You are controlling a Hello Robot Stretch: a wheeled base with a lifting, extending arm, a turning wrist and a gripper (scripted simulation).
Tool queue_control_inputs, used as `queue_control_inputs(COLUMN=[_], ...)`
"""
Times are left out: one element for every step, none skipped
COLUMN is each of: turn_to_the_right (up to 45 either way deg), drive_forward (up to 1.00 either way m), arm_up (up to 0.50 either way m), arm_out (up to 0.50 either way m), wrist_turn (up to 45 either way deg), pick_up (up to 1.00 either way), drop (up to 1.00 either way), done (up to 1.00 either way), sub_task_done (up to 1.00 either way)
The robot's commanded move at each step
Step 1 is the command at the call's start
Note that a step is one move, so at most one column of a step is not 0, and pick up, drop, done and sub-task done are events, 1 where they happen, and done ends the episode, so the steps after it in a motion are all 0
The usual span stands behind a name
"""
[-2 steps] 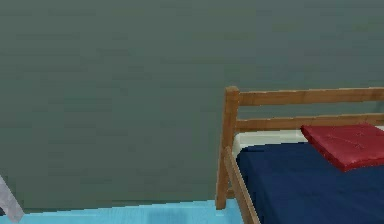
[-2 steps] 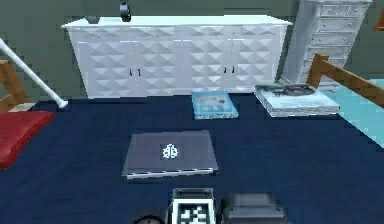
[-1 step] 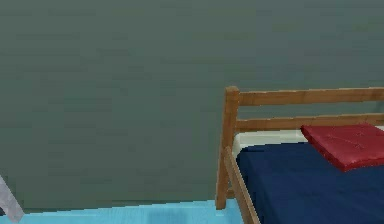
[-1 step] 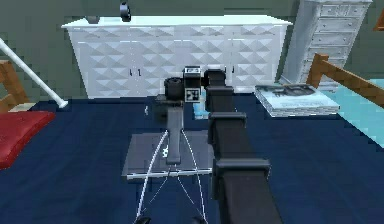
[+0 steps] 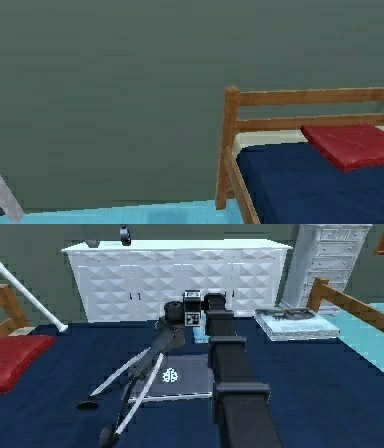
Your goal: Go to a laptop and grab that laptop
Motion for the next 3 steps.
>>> queue_control_inputs(turn_to_the_right=[0.0, 0.0, 0.0], drive_forward=[0.00, 0.00, 0.00], arm_up=[0.00, 0.00, 0.00], arm_out=[0.00, 0.00, 0.00], wrist_turn=[45.0, 45.0, 21.0], pick_up=[0.00, 0.00, 0.00], drop=[0.00, 0.00, 0.00], done=[0.00, 0.00, 0.00], sub_task_done=[0.00, 0.00, 0.00])
